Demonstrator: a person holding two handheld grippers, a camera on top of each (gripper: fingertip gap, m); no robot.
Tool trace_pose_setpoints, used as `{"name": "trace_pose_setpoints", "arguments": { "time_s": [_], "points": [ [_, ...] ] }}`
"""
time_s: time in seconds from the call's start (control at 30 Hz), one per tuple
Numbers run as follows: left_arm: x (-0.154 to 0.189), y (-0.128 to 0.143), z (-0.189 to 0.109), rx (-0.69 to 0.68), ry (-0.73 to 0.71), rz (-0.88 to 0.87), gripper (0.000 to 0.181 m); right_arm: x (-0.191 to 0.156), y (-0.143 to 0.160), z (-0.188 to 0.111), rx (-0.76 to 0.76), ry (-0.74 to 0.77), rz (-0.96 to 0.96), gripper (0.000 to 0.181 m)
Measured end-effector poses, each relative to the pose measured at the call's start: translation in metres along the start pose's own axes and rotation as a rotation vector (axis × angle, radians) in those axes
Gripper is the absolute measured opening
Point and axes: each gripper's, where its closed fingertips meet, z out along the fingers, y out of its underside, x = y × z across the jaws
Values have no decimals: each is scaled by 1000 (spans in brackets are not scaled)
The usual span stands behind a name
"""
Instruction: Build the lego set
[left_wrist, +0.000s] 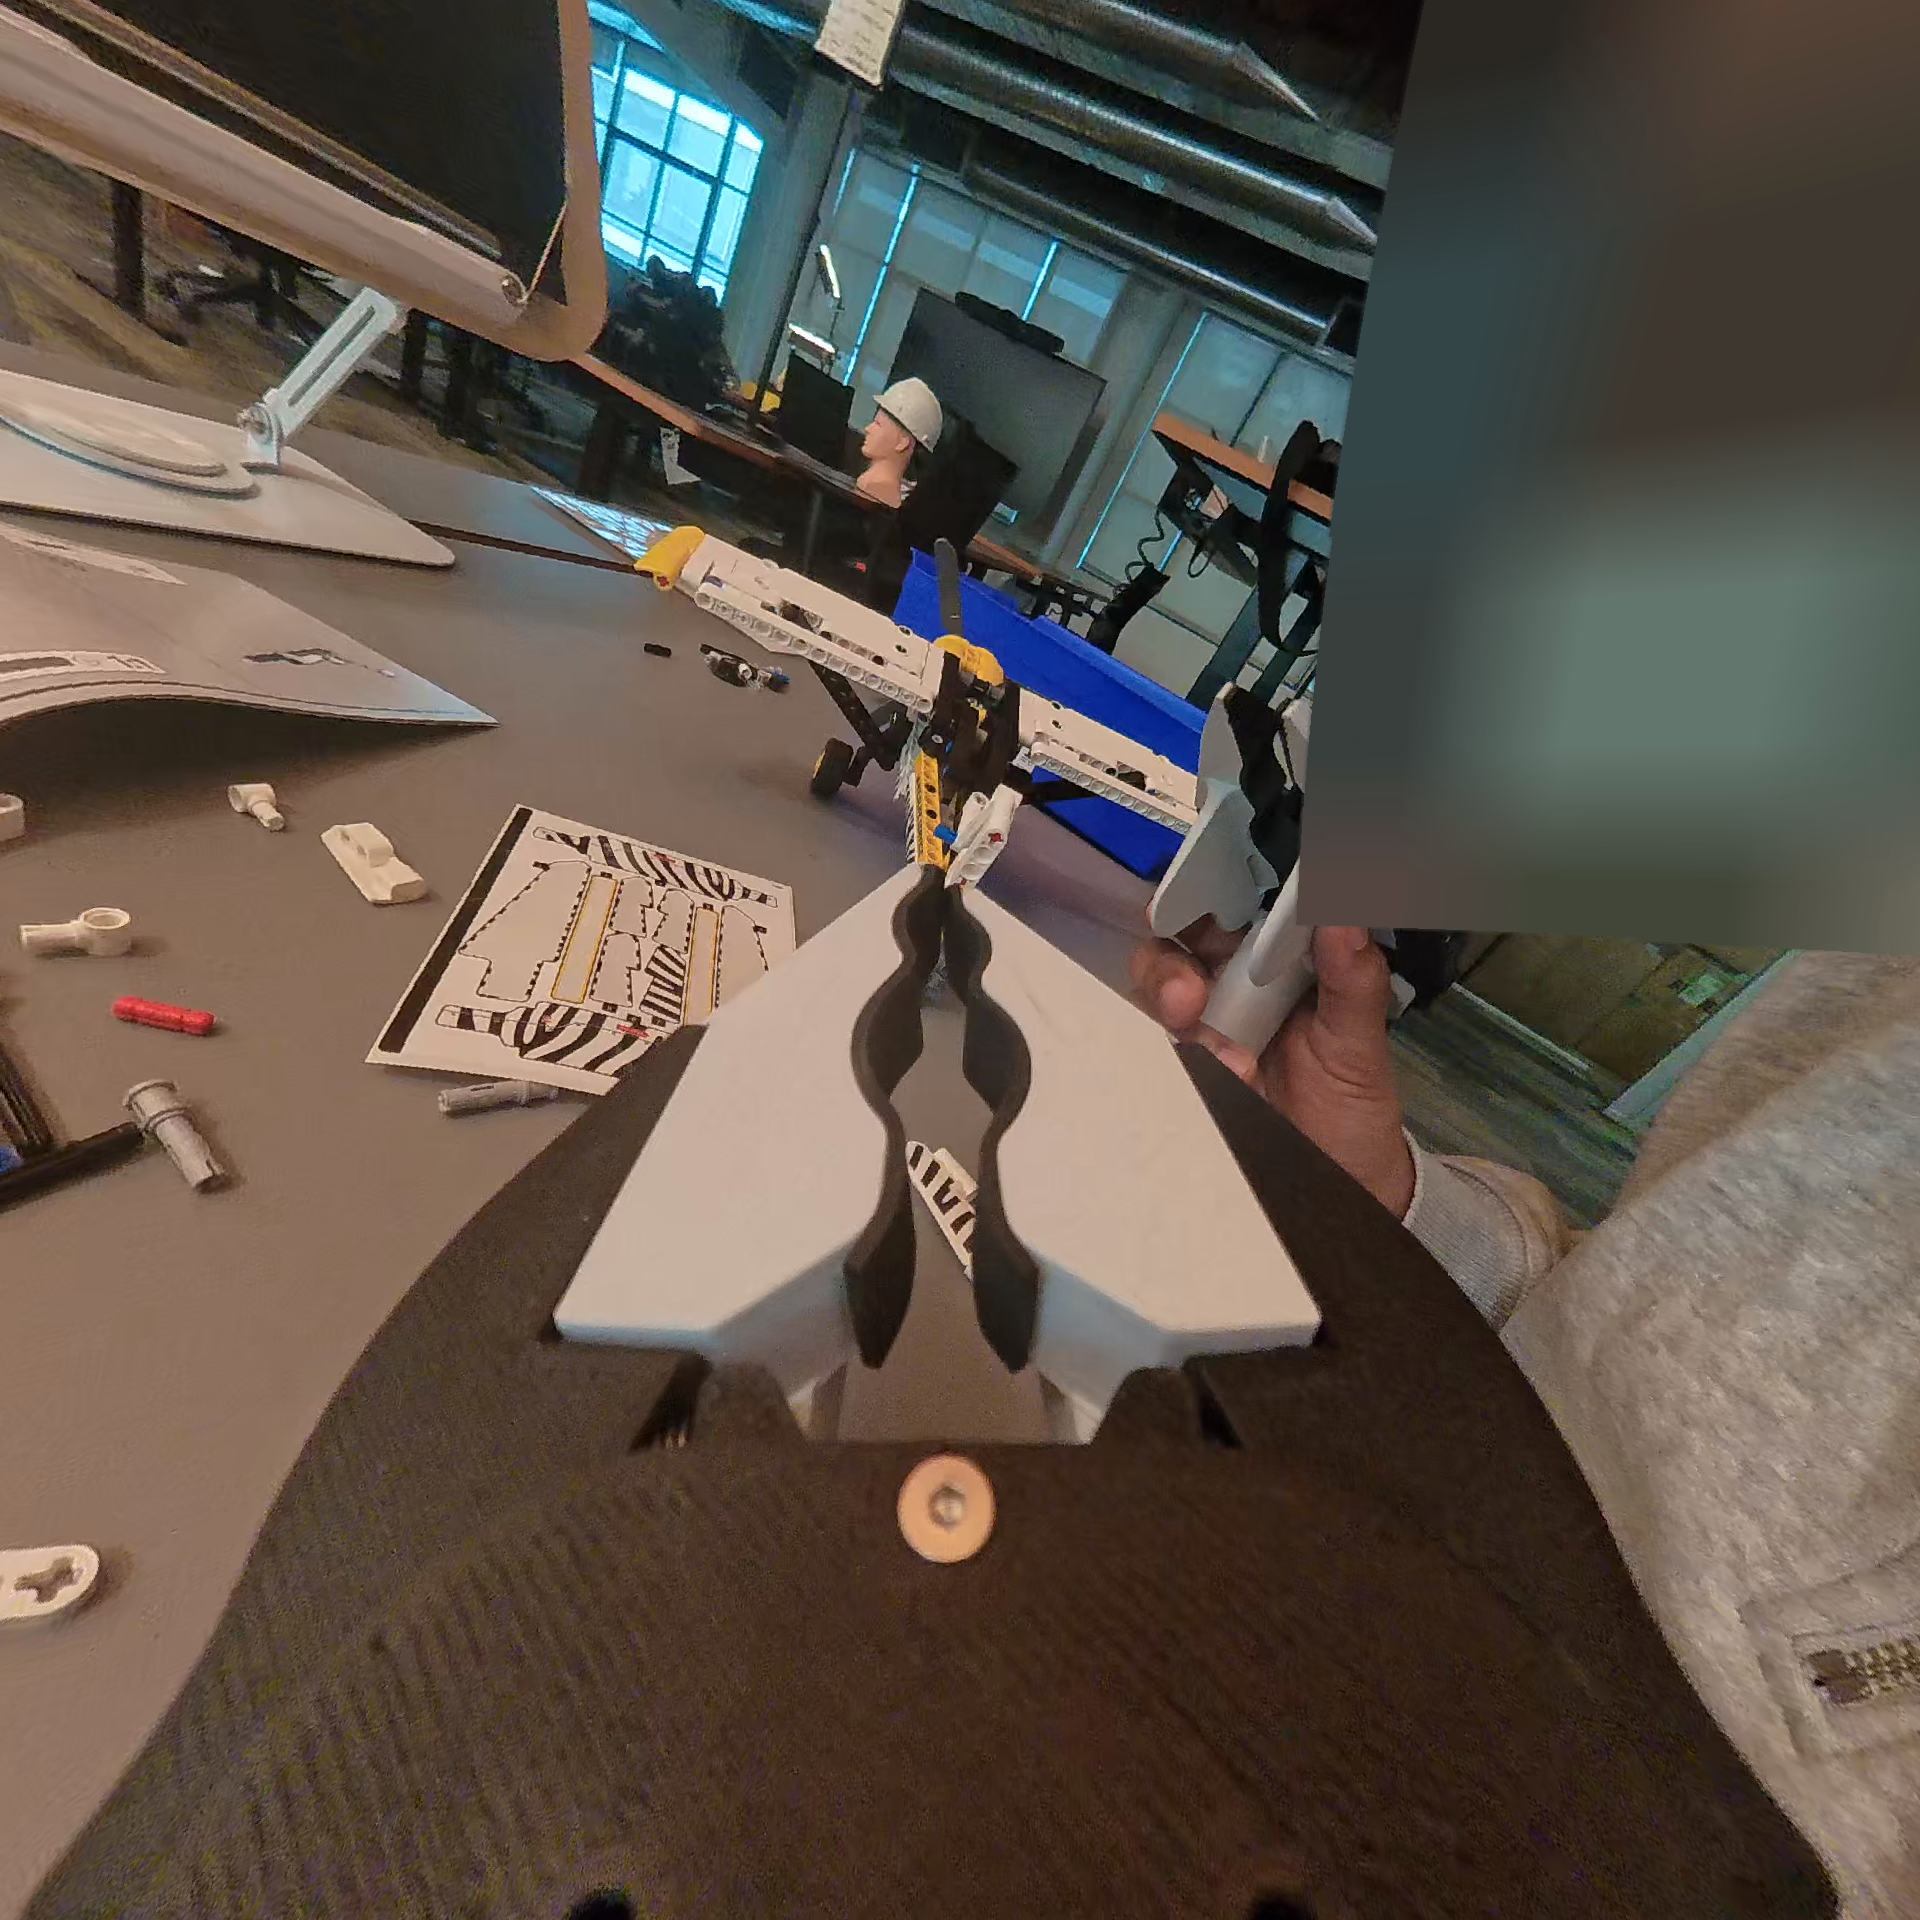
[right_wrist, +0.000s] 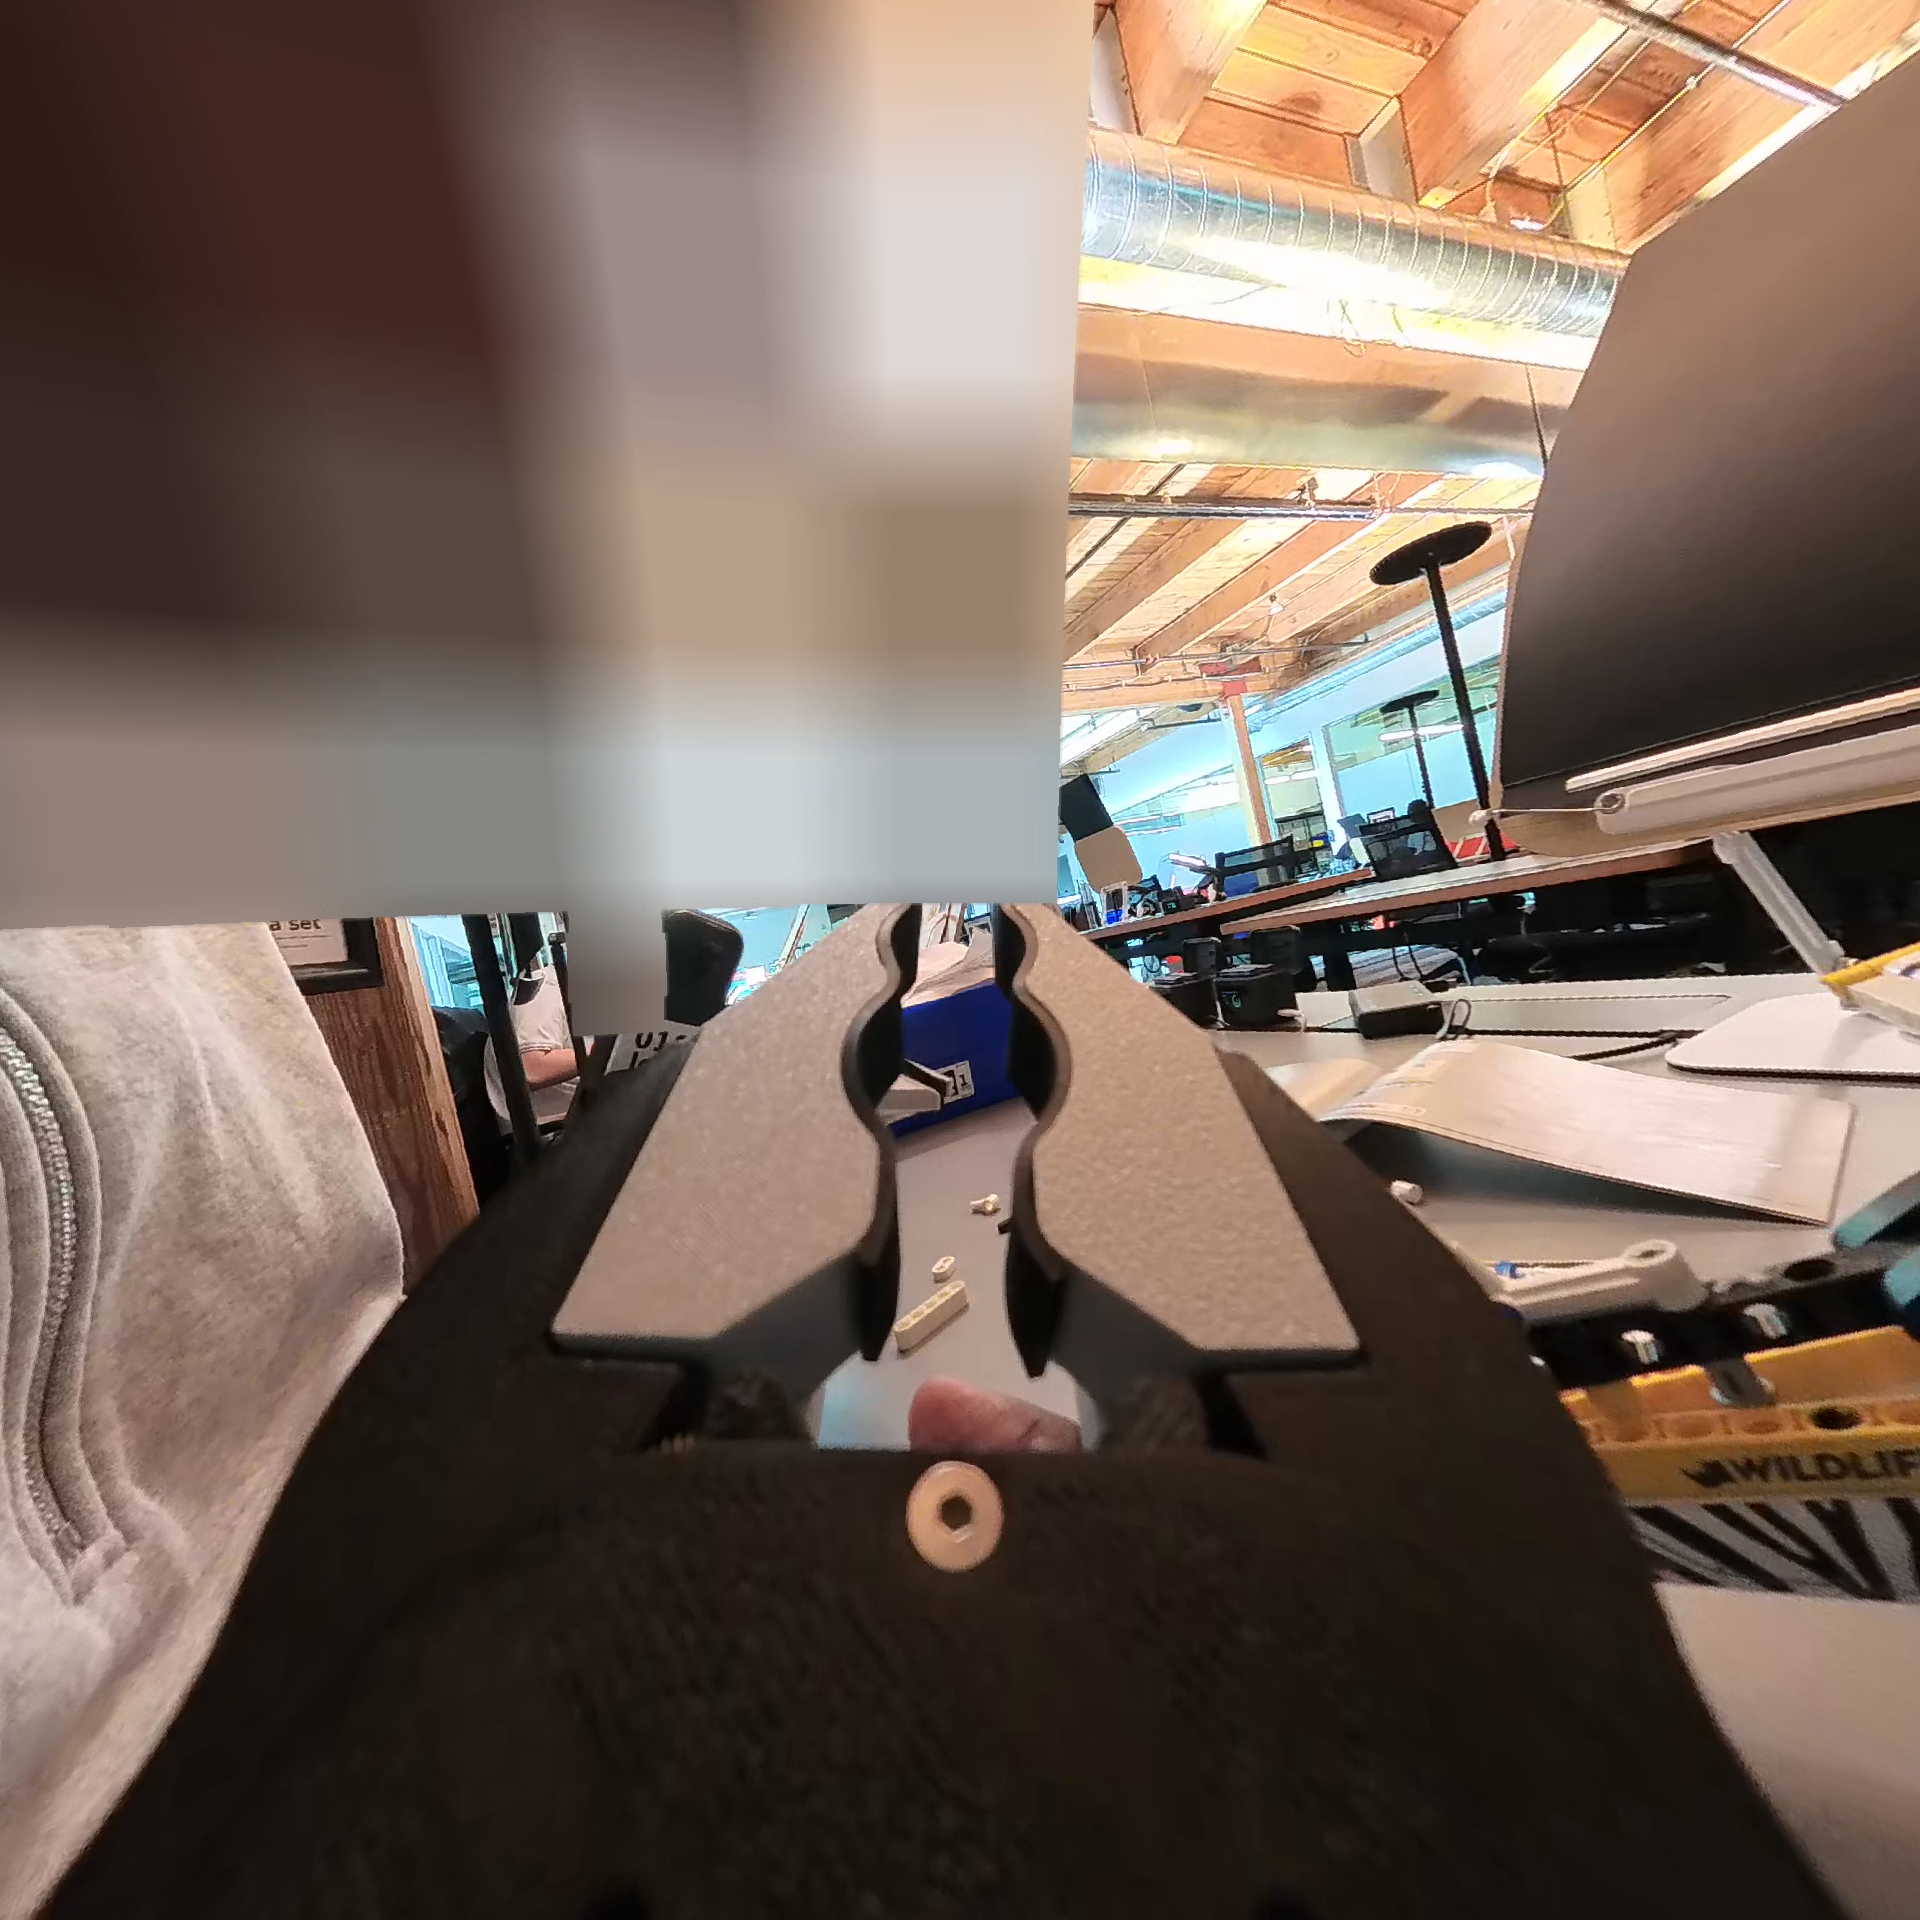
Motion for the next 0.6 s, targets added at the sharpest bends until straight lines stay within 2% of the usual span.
{"name": "trace_pose_setpoints", "arguments": {
  "time_s": [0.6],
  "points": [
    [-3,-1,-1,7,12,-33,0,0,0,0,-1,-2,2,11]
  ]
}}
